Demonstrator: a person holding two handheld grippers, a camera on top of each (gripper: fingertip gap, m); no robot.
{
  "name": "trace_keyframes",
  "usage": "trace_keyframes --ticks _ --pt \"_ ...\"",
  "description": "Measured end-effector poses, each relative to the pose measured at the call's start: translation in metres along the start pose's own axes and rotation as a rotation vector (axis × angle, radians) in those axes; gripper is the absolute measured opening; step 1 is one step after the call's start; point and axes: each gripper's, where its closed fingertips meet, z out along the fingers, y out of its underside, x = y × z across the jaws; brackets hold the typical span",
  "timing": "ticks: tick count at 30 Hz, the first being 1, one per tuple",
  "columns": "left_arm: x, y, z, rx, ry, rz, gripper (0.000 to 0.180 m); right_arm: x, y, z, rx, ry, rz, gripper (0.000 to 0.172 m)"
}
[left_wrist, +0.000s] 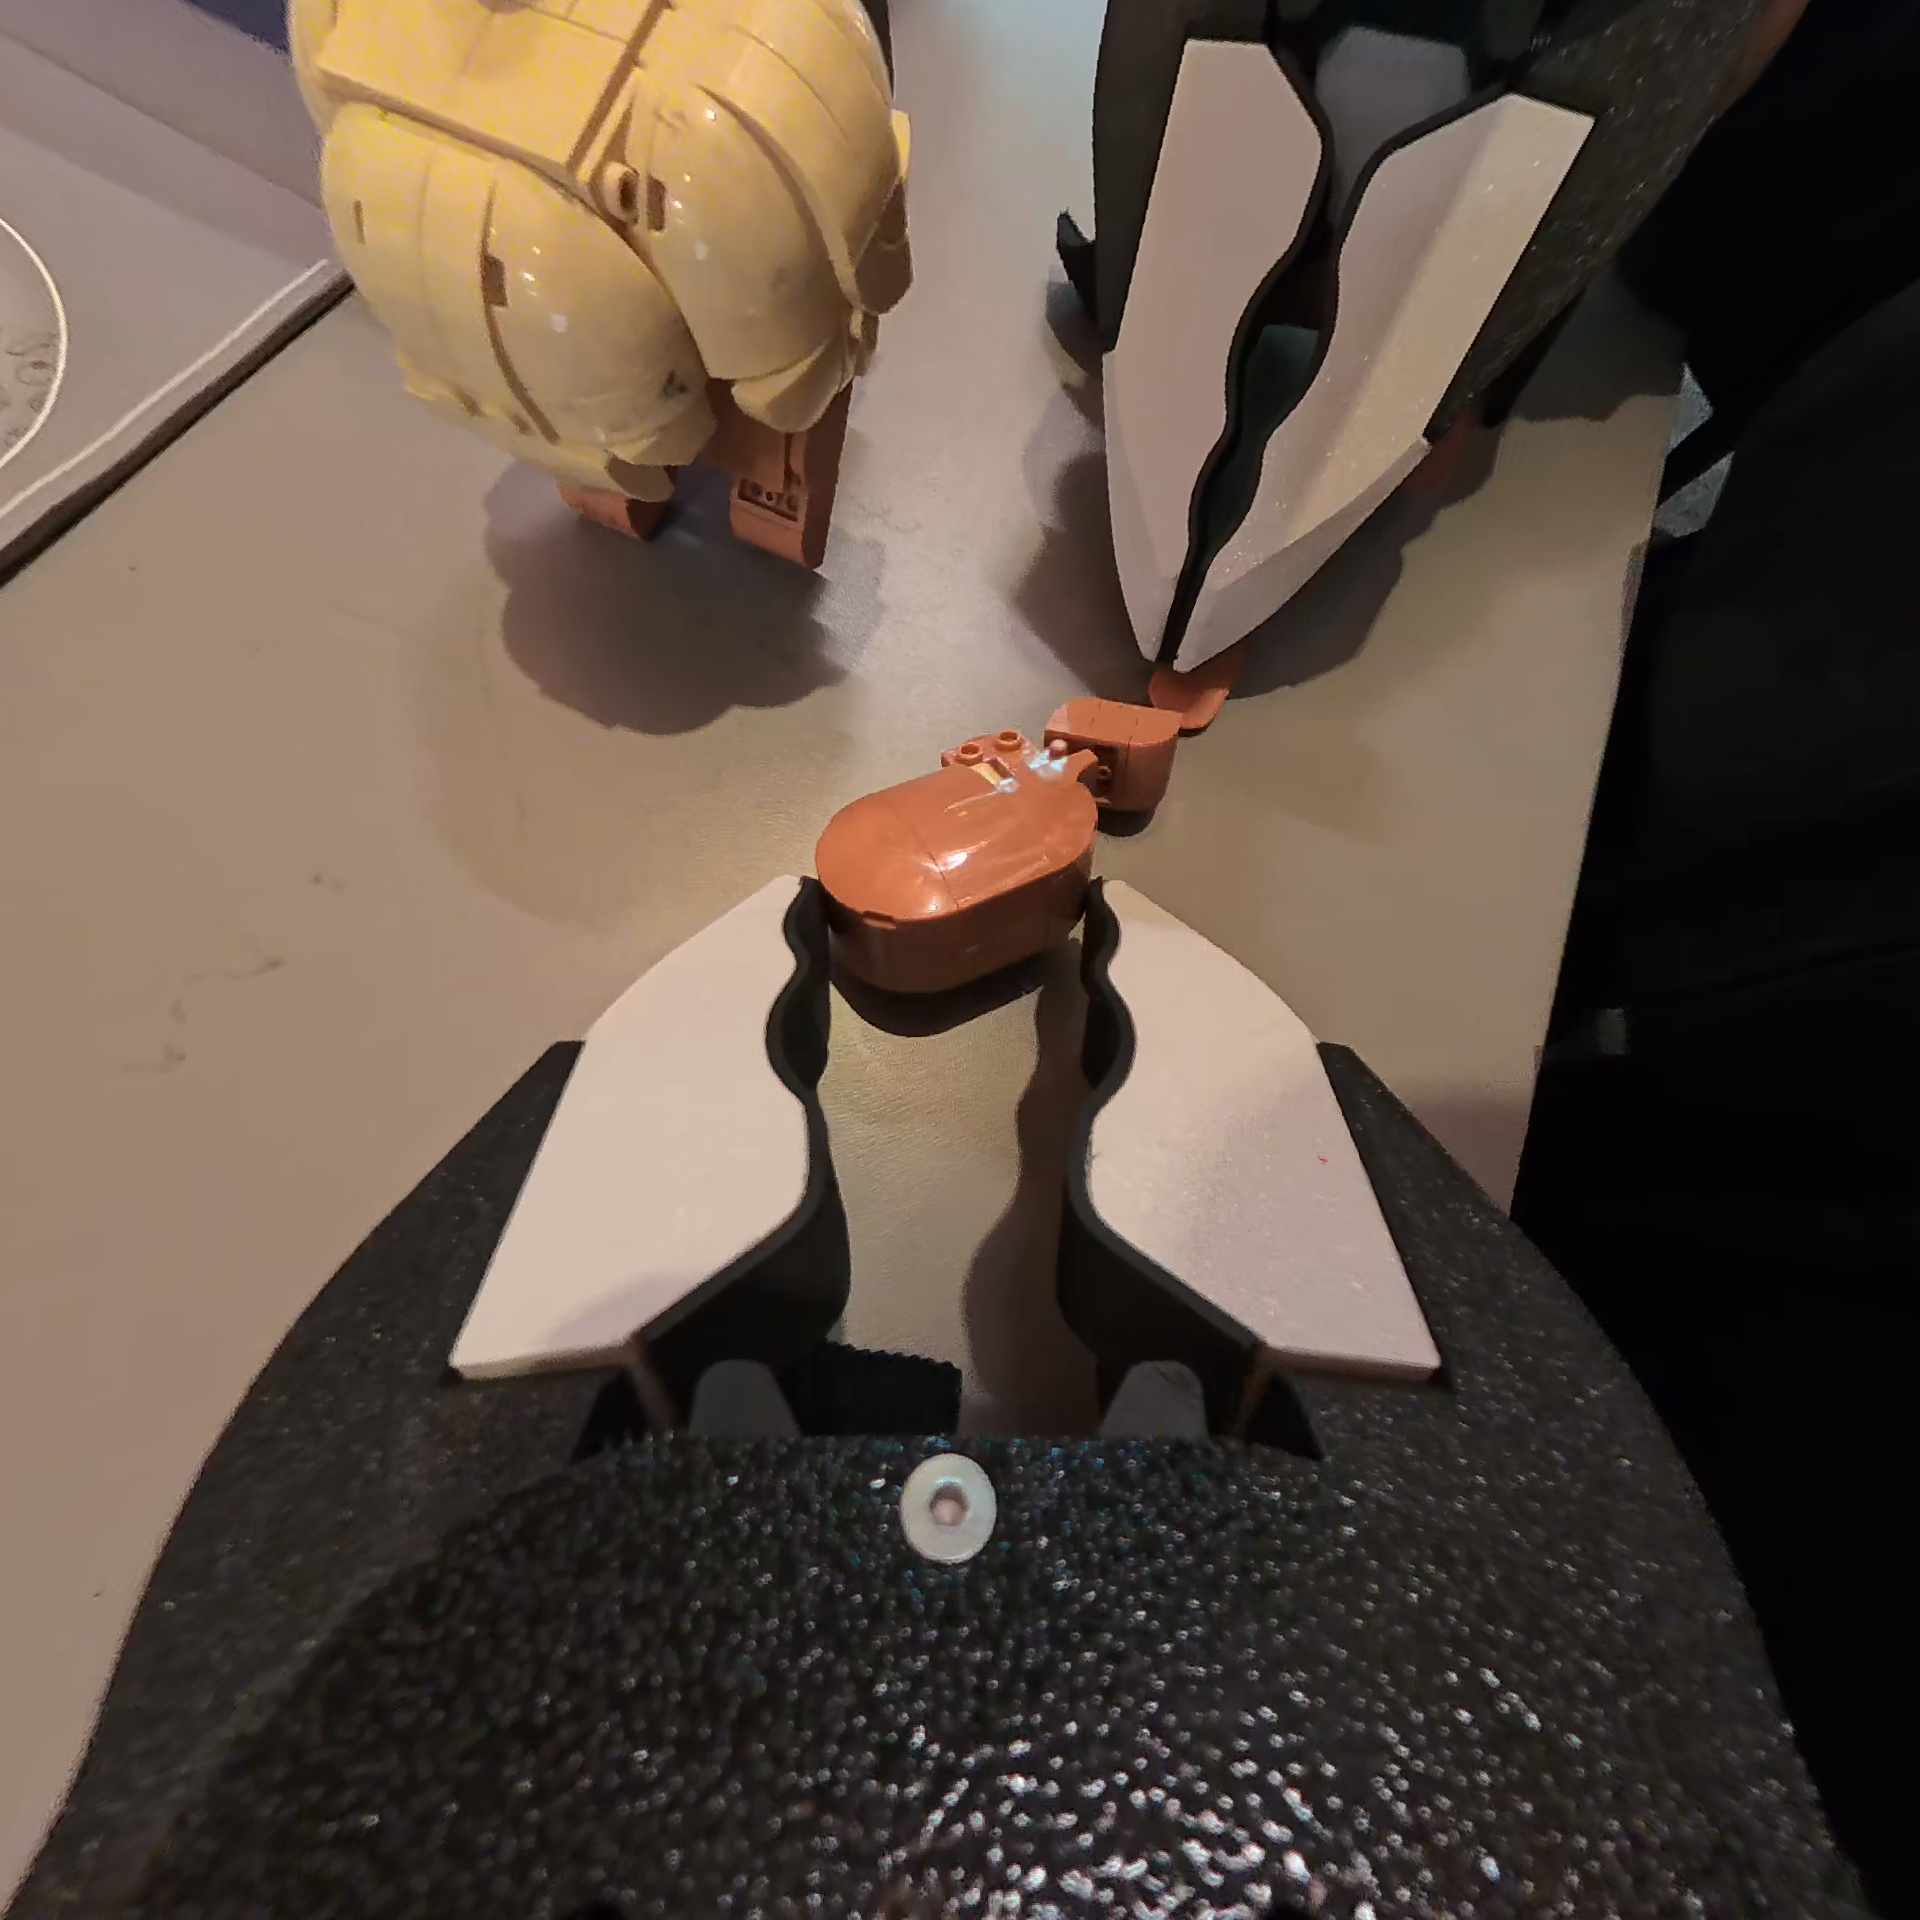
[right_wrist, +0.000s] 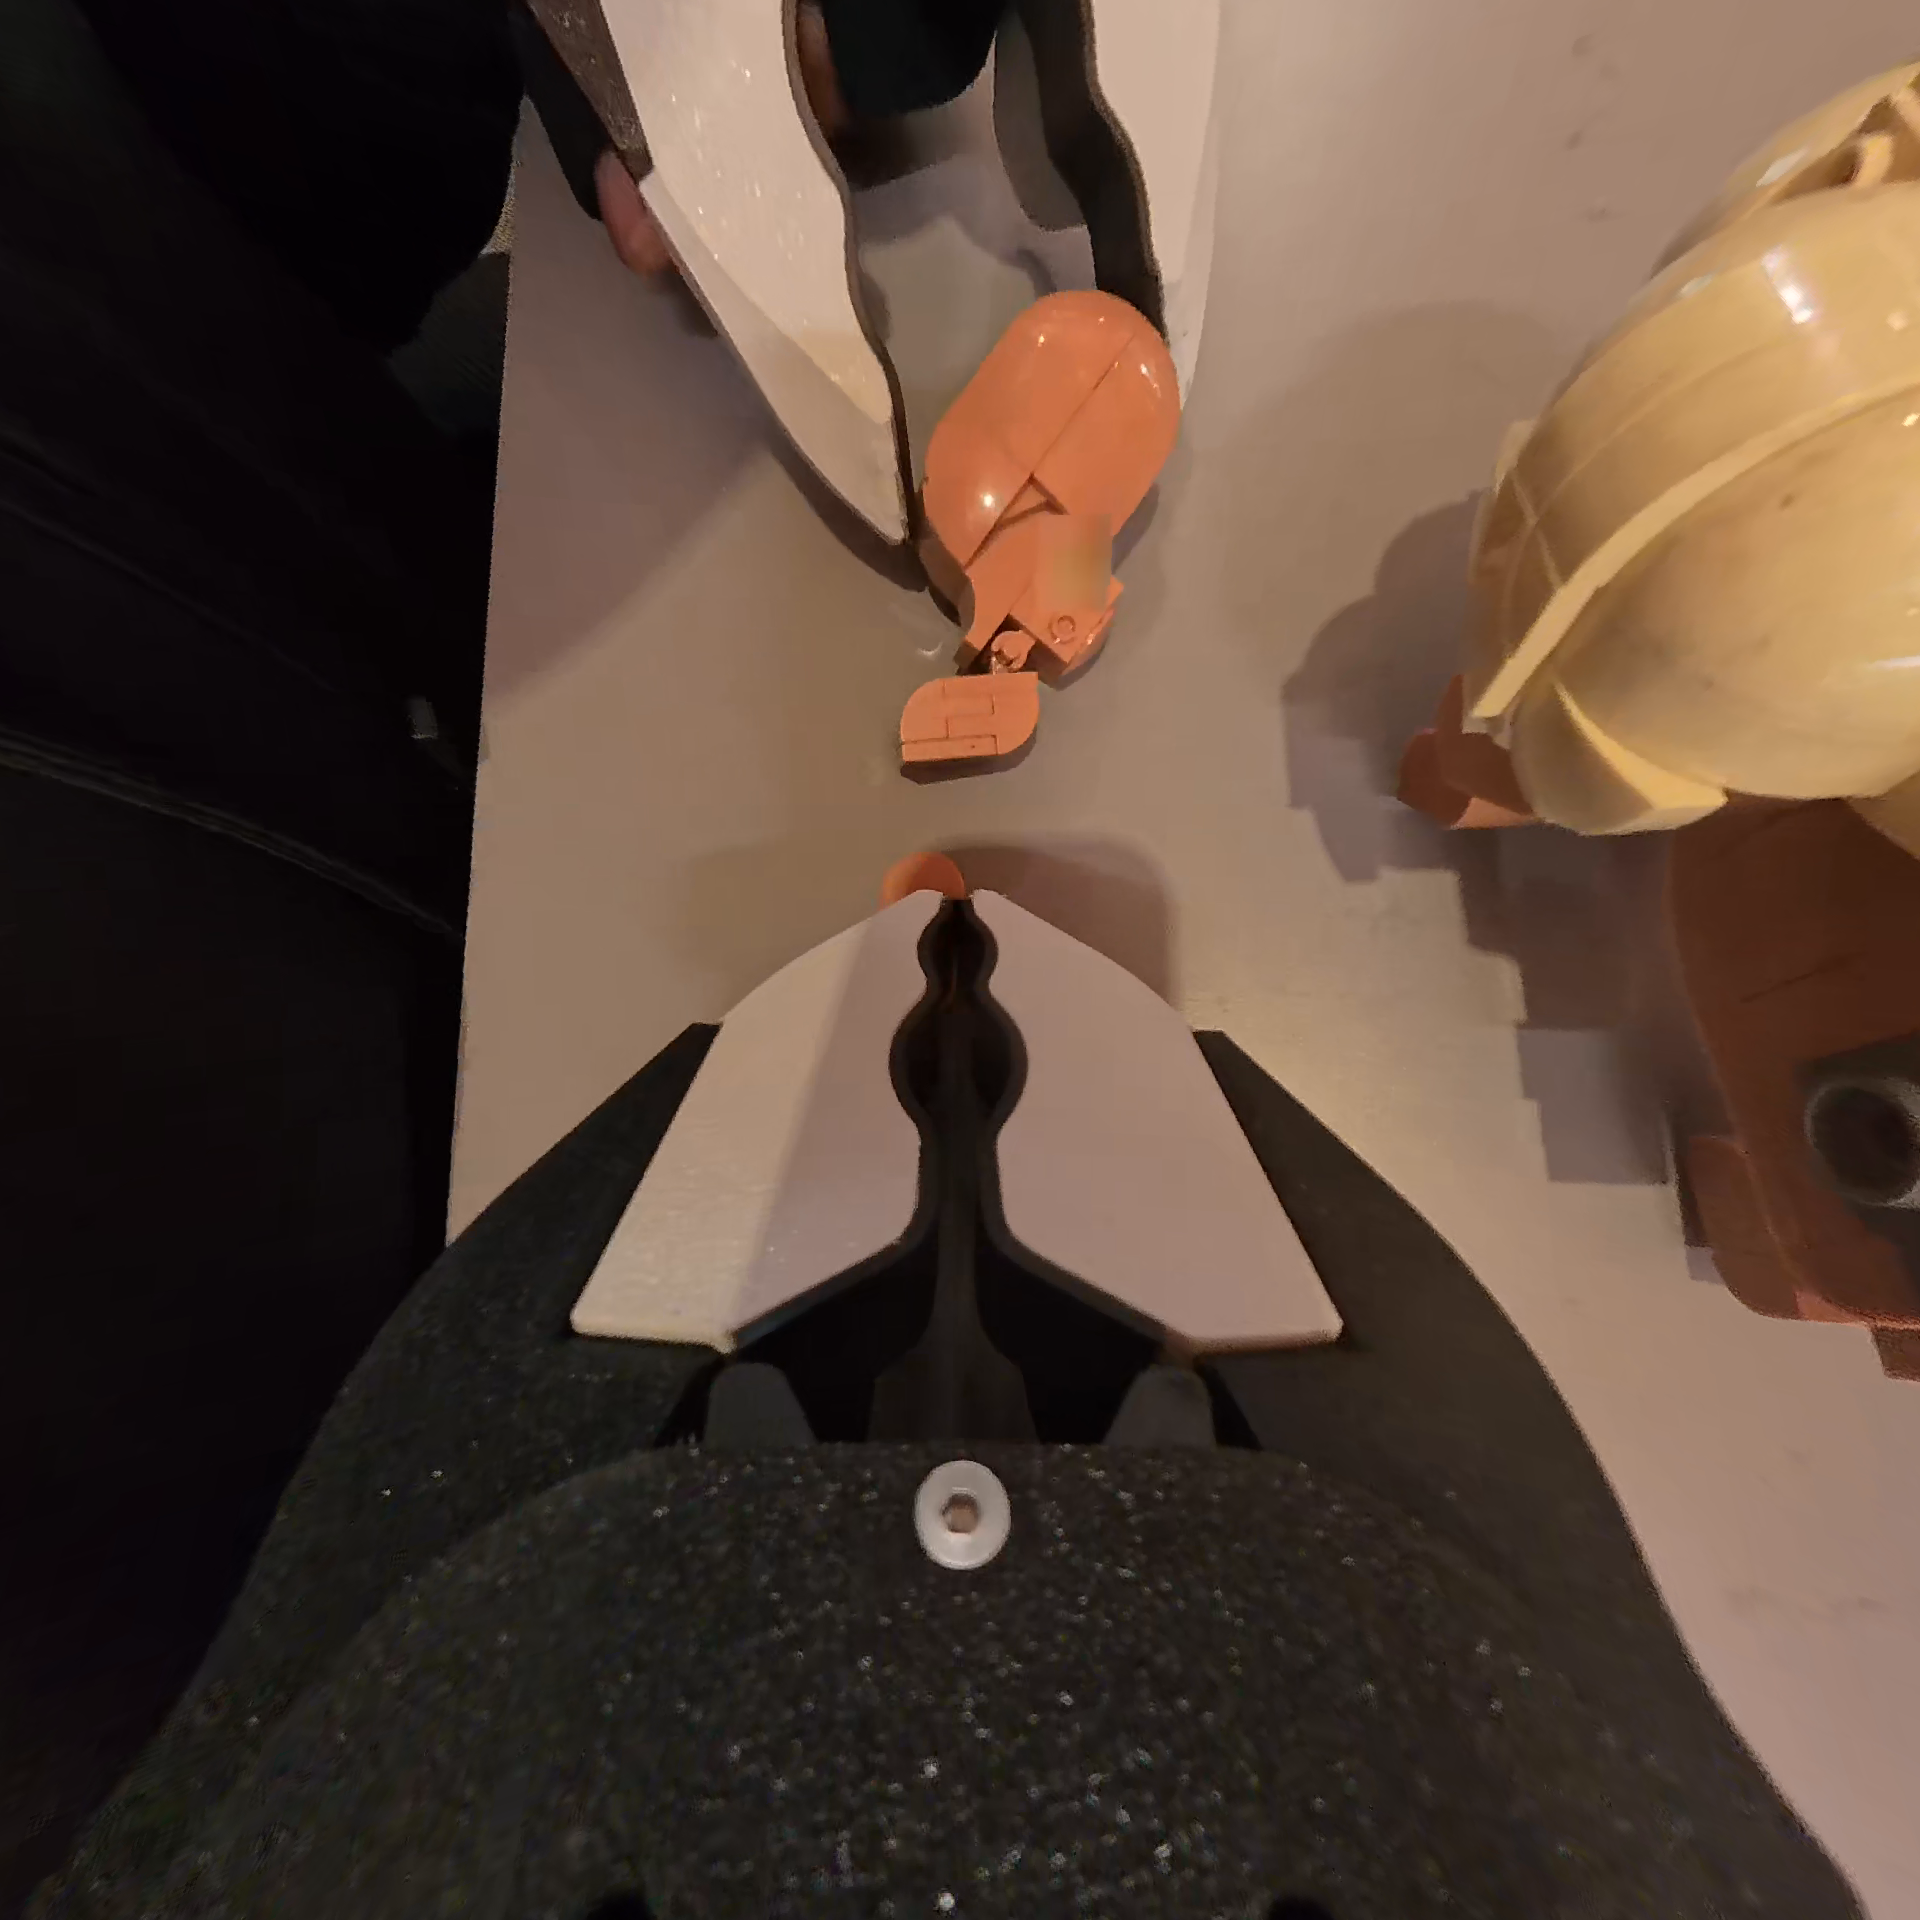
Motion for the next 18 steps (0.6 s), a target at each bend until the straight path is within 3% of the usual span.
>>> trace_keyframes --ticks 18 --pt "-0.0021 0.0027 0.0014 -0.023 0.010 -0.030 0.046 0.0073 -0.0025 -0.0045 0.040 0.017 0.056 0.000"
